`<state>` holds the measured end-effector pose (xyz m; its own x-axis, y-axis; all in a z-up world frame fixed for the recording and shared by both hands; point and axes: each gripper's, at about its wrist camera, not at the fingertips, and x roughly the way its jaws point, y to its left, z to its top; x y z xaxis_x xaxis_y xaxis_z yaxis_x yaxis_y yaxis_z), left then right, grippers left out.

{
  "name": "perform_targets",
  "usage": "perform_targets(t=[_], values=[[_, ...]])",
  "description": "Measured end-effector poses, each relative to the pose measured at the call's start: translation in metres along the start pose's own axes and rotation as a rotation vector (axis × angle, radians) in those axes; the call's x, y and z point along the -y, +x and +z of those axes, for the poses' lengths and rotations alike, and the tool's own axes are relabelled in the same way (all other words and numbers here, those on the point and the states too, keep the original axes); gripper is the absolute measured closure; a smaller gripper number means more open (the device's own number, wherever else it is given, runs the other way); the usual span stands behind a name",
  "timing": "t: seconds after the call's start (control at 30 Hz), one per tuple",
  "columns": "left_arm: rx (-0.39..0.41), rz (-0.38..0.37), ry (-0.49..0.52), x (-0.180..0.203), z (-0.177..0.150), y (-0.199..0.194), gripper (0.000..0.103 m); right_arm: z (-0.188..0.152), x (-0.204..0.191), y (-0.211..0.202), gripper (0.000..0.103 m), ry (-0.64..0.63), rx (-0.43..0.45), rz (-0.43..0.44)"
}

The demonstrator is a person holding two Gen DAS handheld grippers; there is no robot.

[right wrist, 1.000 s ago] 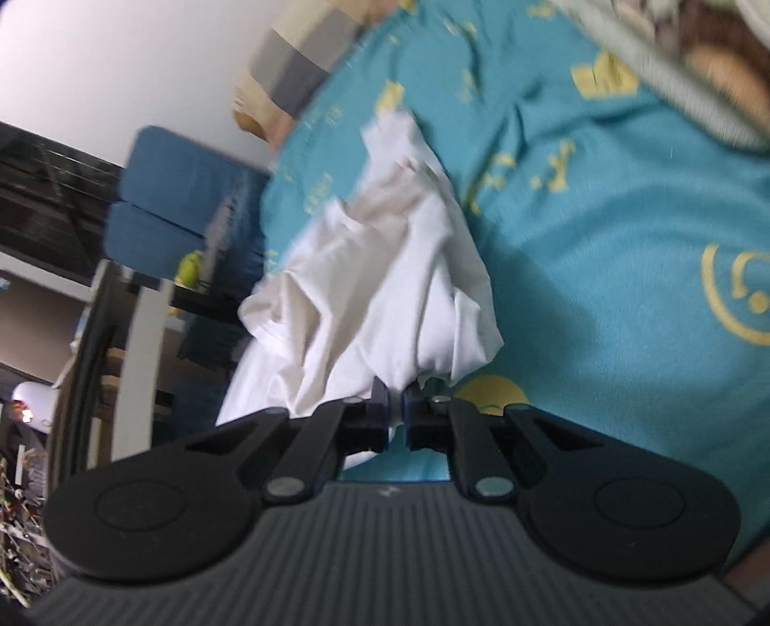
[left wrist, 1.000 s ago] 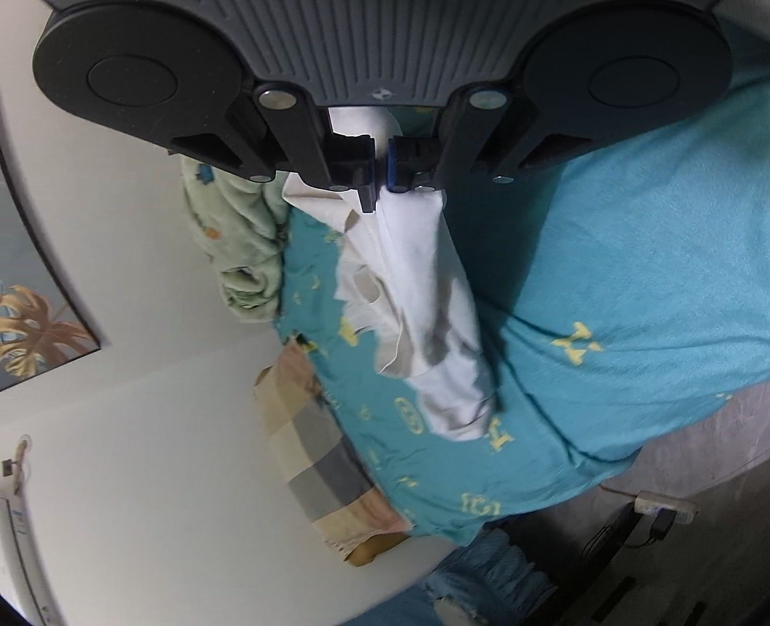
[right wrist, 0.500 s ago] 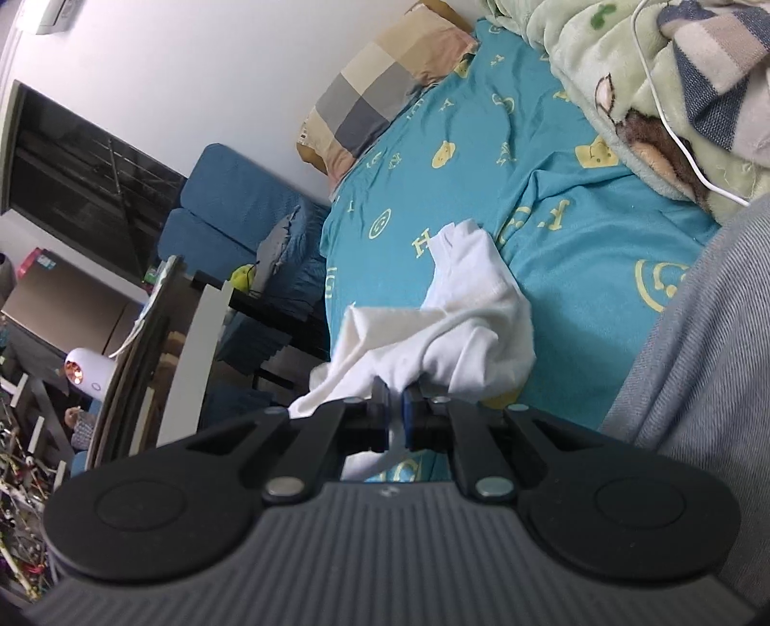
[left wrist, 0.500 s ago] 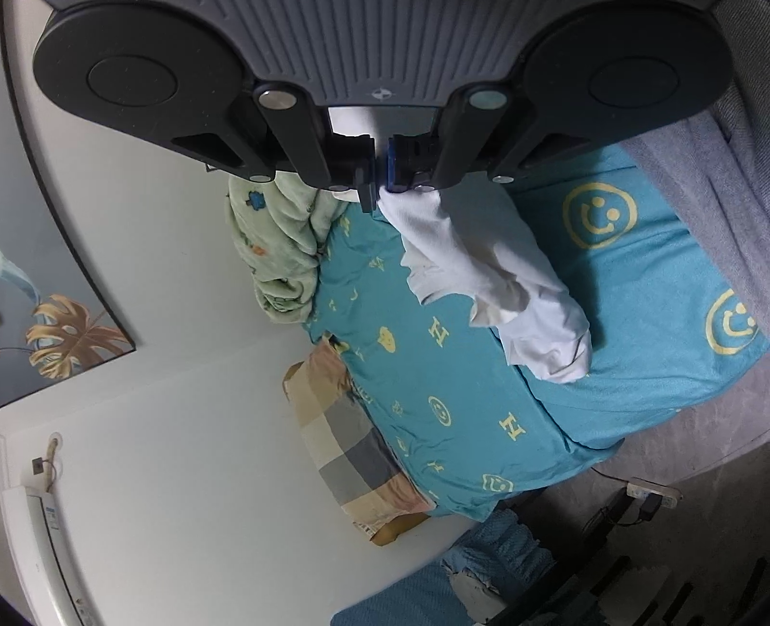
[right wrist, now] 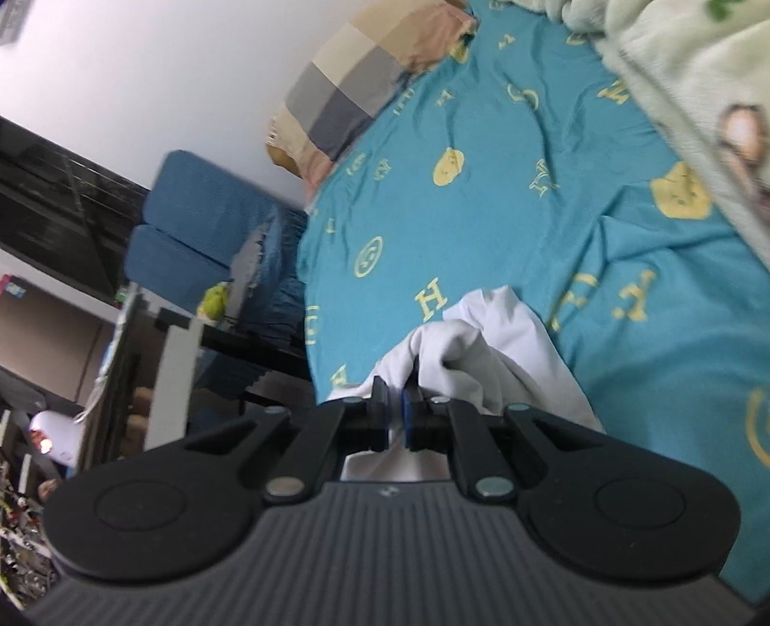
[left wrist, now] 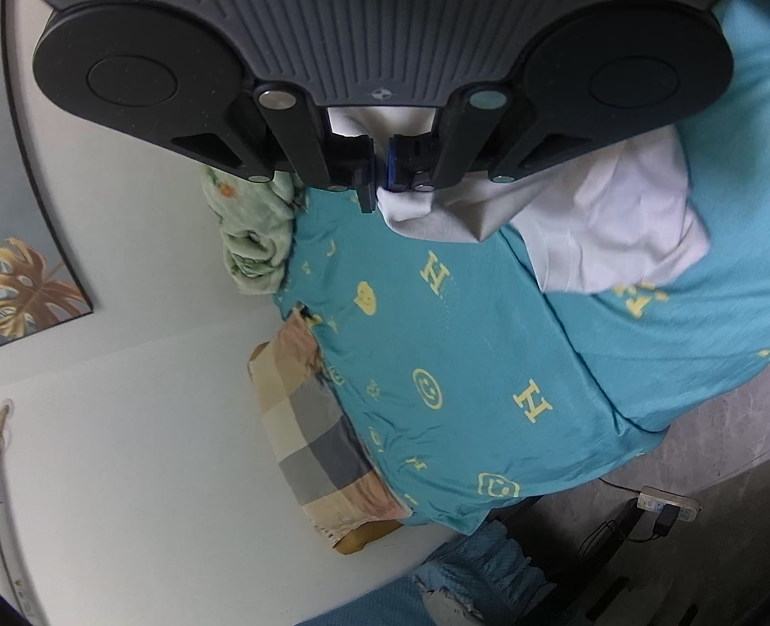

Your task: Fold clothes

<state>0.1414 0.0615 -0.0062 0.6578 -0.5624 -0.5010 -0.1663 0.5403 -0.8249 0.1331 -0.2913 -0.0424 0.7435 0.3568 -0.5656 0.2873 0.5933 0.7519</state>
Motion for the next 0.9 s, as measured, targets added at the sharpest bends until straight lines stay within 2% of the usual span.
perform_targets(t=[0.17,0.23,0.37,0.4,0.5,0.53,0.57,0.63,0.67,0.8,0.9], values=[[-0.044,0.034,0.002,-0.032,0.03,0.065,0.098,0.021,0.019,0.066,0.094,0.01,-0.061,-0.066],[-0.067,0.045,0.008,-0.044,0.039,0.089,0.097,0.022,0.027,0.08,0.093,0.011,-0.081,-0.089],[-0.078,0.079,0.107,-0.051,0.042,0.11,0.095,0.023,0.04,0.101,0.093,0.015,-0.111,-0.121],[-0.079,0.078,0.127,-0.051,0.041,0.112,0.093,0.023,0.04,0.101,0.092,0.019,-0.111,-0.119],[-0.068,0.078,0.204,-0.044,0.038,0.108,0.071,0.024,0.028,0.092,0.09,-0.063,-0.097,-0.07],[-0.059,0.081,0.243,-0.04,0.036,0.104,0.062,0.024,0.024,0.089,0.085,-0.091,-0.092,-0.054],[-0.045,0.079,0.287,-0.034,0.033,0.099,0.057,0.024,0.019,0.085,0.07,-0.119,-0.087,-0.037],[-0.015,0.065,0.384,-0.021,0.024,0.091,0.05,0.023,0.007,0.076,0.05,-0.187,-0.057,-0.009],[-0.003,0.063,0.43,-0.016,0.02,0.089,0.047,0.023,0.001,0.07,0.044,-0.224,-0.039,0.004],[0.028,0.139,0.627,0.0,0.0,0.096,0.041,0.018,-0.018,0.064,0.044,-0.386,0.006,0.005],[0.005,0.222,0.703,-0.002,-0.01,0.113,0.041,0.012,-0.021,0.078,0.045,-0.486,0.002,-0.054]])
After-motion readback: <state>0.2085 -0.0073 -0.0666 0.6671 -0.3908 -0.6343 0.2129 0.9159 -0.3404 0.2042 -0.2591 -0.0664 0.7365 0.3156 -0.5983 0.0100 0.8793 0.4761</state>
